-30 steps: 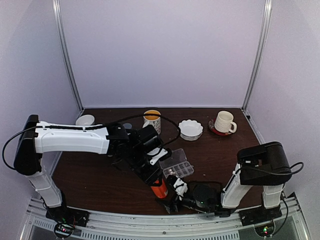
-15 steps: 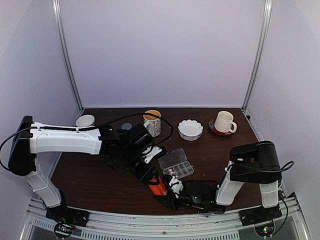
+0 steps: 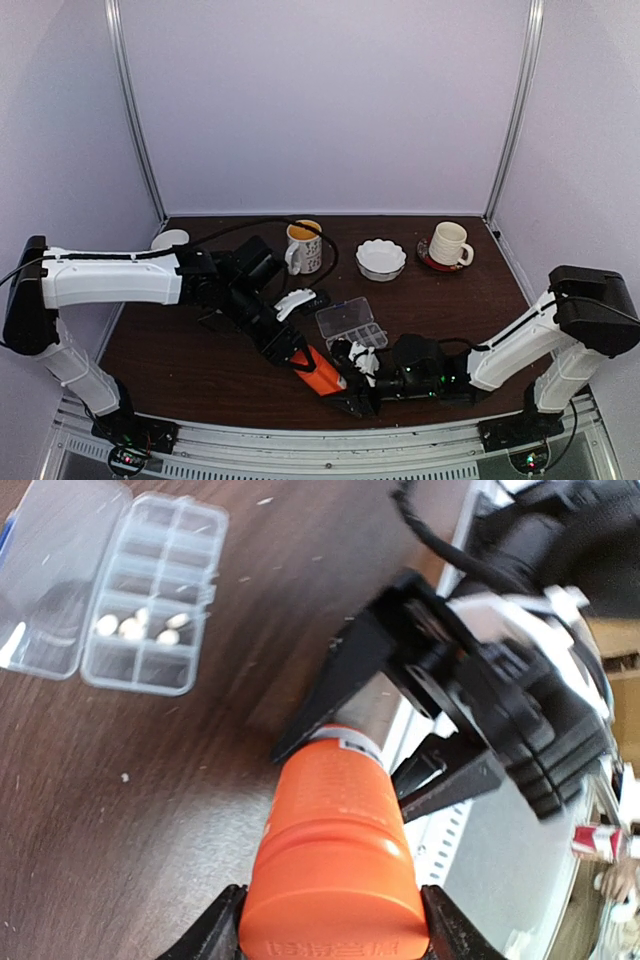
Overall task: Sort the pills into containers
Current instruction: Pick up the pill bottle from the center of the board, then screw the lid of the pill bottle onto the pill bottle.
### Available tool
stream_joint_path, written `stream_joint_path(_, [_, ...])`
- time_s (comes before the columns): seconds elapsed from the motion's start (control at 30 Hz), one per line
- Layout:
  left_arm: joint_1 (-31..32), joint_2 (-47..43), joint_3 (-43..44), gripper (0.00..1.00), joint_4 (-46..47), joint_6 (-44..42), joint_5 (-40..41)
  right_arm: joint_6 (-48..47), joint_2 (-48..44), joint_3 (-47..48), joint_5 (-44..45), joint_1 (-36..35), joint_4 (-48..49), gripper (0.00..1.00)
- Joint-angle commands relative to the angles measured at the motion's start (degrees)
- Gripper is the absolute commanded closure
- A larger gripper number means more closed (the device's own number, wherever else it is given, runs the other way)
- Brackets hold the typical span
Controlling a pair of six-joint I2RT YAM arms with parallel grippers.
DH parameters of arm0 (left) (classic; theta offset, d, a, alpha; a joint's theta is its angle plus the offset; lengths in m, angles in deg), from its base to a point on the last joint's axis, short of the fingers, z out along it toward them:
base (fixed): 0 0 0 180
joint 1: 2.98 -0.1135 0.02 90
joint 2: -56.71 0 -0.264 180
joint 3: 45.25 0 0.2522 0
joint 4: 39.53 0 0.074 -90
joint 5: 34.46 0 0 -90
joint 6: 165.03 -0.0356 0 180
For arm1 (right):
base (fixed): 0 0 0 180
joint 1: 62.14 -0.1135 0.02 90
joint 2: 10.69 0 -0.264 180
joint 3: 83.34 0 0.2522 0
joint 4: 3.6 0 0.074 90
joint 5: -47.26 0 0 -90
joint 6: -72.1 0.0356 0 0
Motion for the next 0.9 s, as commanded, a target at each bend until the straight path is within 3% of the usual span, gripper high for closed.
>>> stream_joint_path(0.0, [0.21, -1.80, -1.99, 0.61, 0.46, -8.17, -5.28, 7.13, -7.51, 3.86, -16.05, 2.41, 4.75, 0.81])
stream_joint_path(0.2, [1.39, -6.08, -0.57, 0.65, 1.79, -16.77, -6.78, 15.84, -12.95, 3.77, -26.34, 5.26, 6.60, 0.88])
stream_joint_path(0.43, [3.87, -11.33, -0.72, 0.63, 2.36, -35.43, -13.95, 20.82, -18.19, 7.29, -36.00, 5.38, 3.06, 0.93])
stream_joint_path(0.53, [4.66, -12.50, -0.09, 0.63, 0.60, -42.41, -13.24, 22.38, -19.97, 7.95, -37.30, 5.44, 1.66, 0.94])
stream_joint_path(0.67, [5.82, -13.84, 0.07, 0.49, 2.93, -45.33, -3.15, 21.59, -21.52, 8.21, -34.05, 5.43, -3.05, 0.97])
stream_joint_path(0.87, [5.66, -15.98, 0.28, 0.26, 7.52, -44.78, 5.02, 10.82, -25.55, 9.46, -25.75, 5.44, -19.24, 0.98])
